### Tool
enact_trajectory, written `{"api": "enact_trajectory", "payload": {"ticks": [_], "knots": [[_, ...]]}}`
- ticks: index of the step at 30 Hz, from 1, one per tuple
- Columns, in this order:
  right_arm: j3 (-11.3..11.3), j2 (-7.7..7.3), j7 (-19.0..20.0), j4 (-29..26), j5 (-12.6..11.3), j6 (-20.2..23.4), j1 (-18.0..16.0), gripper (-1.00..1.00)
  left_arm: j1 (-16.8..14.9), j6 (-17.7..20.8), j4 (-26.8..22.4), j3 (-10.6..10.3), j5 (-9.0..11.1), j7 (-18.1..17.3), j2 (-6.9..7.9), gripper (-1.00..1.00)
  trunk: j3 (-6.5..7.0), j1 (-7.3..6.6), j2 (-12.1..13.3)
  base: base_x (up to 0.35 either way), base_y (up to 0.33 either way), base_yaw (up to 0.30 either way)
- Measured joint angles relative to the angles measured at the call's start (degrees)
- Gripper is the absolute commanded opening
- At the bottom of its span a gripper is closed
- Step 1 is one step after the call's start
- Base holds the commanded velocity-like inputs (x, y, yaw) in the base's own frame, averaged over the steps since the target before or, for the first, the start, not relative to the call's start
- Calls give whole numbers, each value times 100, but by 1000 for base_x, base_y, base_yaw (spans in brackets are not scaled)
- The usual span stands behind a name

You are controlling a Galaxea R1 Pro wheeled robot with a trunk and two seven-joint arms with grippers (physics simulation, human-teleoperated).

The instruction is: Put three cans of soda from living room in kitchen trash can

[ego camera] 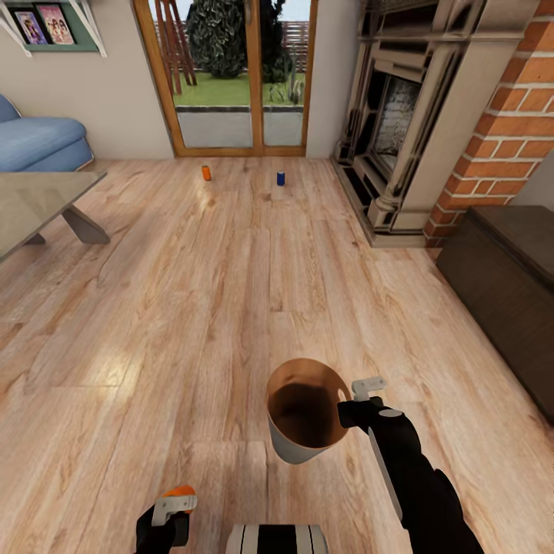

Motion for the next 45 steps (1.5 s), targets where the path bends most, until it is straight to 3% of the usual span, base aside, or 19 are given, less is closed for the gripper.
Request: {"api": "enact_trajectory", "payload": {"ticks": [31,45], "knots": [[-6,0,0,1,1,0,0,-100,1,0,0,0,0,-23,0,-100,620,-681,1243,0,0,0],[-3,0,0,0,-1,0,0,-100,1,0,0,0,0,-26,0,-100,989,-988,1805,0,0,0]]}}
